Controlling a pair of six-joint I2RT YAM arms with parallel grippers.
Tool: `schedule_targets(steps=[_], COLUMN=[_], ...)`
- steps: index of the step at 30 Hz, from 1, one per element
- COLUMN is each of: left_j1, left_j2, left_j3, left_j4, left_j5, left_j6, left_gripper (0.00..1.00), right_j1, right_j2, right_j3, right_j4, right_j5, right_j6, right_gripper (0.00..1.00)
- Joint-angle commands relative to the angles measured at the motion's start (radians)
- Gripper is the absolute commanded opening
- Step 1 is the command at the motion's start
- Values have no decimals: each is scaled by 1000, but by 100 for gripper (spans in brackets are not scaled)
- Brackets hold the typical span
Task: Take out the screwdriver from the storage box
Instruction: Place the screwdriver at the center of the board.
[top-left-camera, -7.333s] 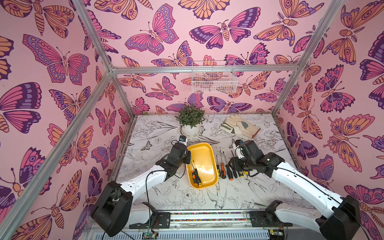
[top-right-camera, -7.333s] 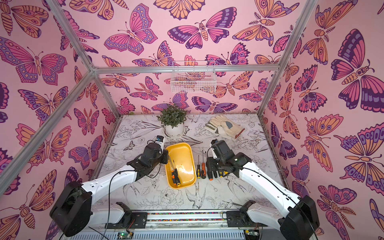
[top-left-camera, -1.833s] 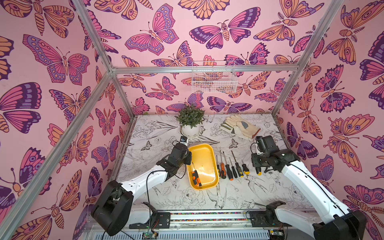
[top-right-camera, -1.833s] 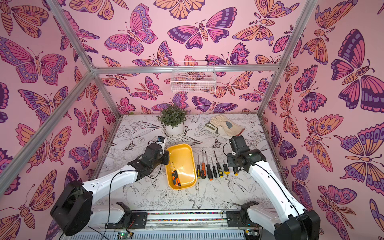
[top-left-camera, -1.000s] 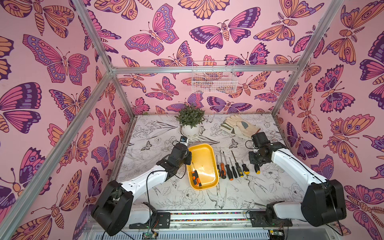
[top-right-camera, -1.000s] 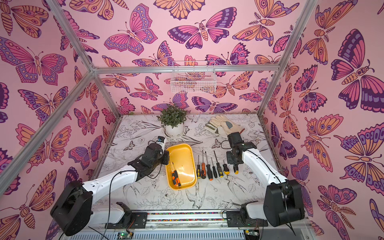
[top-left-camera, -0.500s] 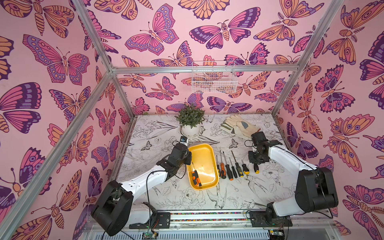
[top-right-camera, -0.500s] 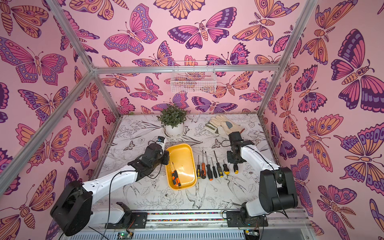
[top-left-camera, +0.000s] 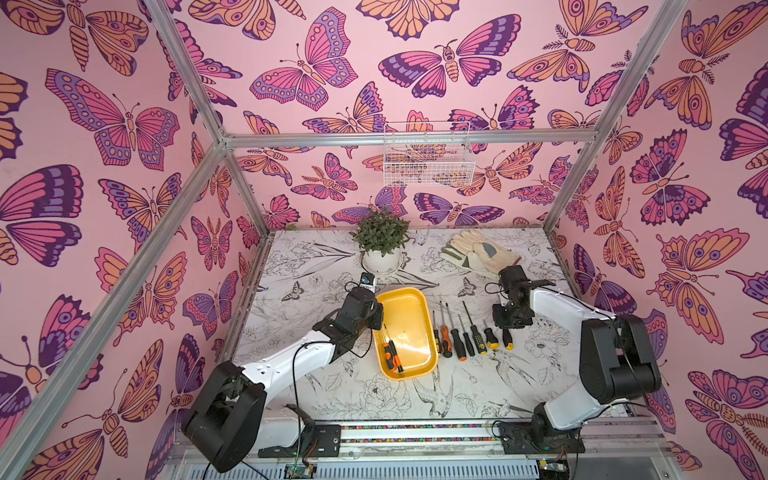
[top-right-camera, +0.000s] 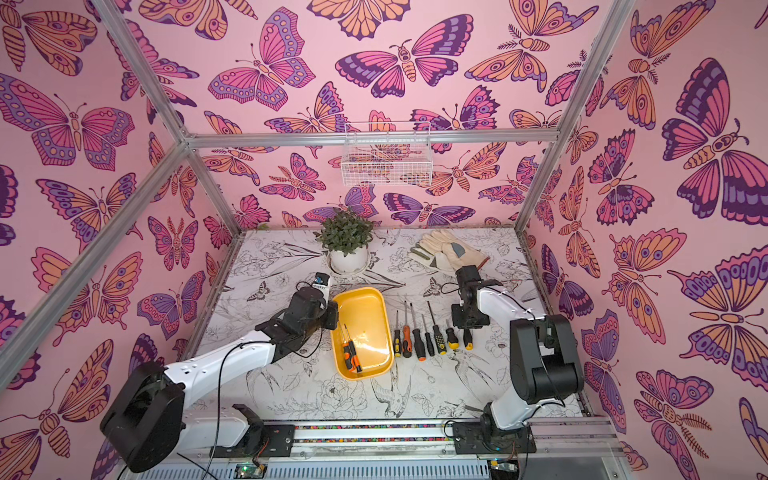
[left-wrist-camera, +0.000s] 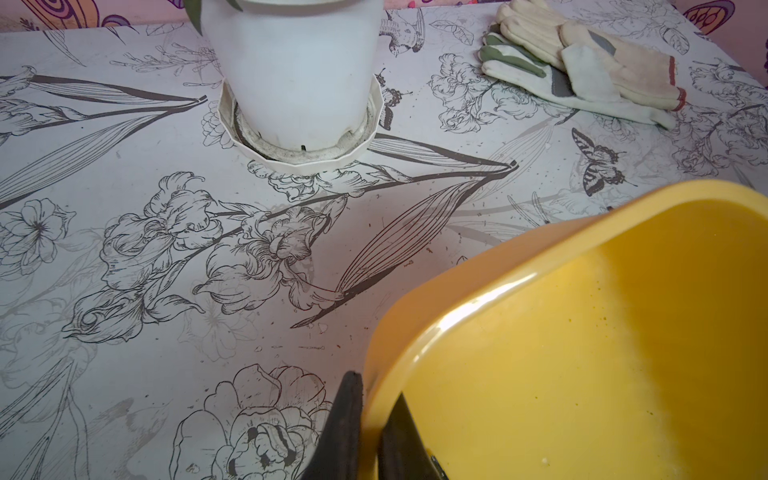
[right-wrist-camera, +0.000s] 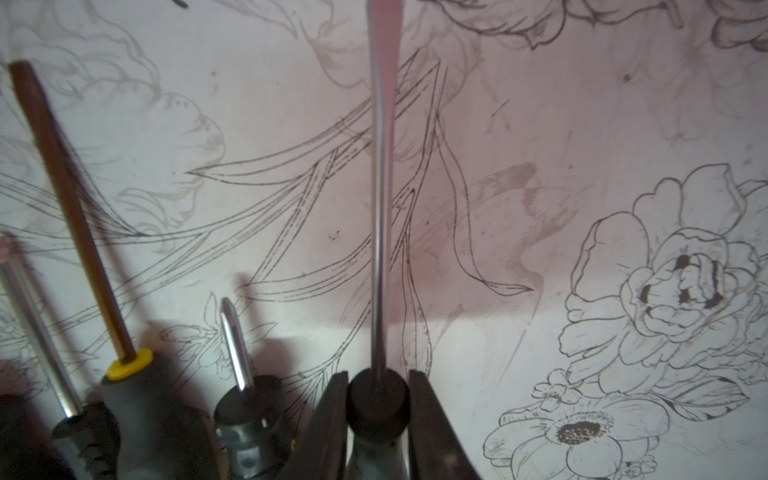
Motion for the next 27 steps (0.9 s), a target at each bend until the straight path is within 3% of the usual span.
schedule_targets(steps=[1,20,27], left_j1=[-4,-4,-4], left_j2=[-8,-21,-16], left_j3=[-31,-41,-46], left_j4=[-24,-24,-25], left_j5=[-48,-53,-59], left_j6=[29,27,20], left_gripper=[0,0,0], right_j1=[-10,-13,-15], right_j2=[13,67,77], right_j3=[11,27,29], right_j4=[4,-7,-9], right_j5=[-23,-61,-55], right_j6=[-11,-19,-18], right_gripper=[0,0,14])
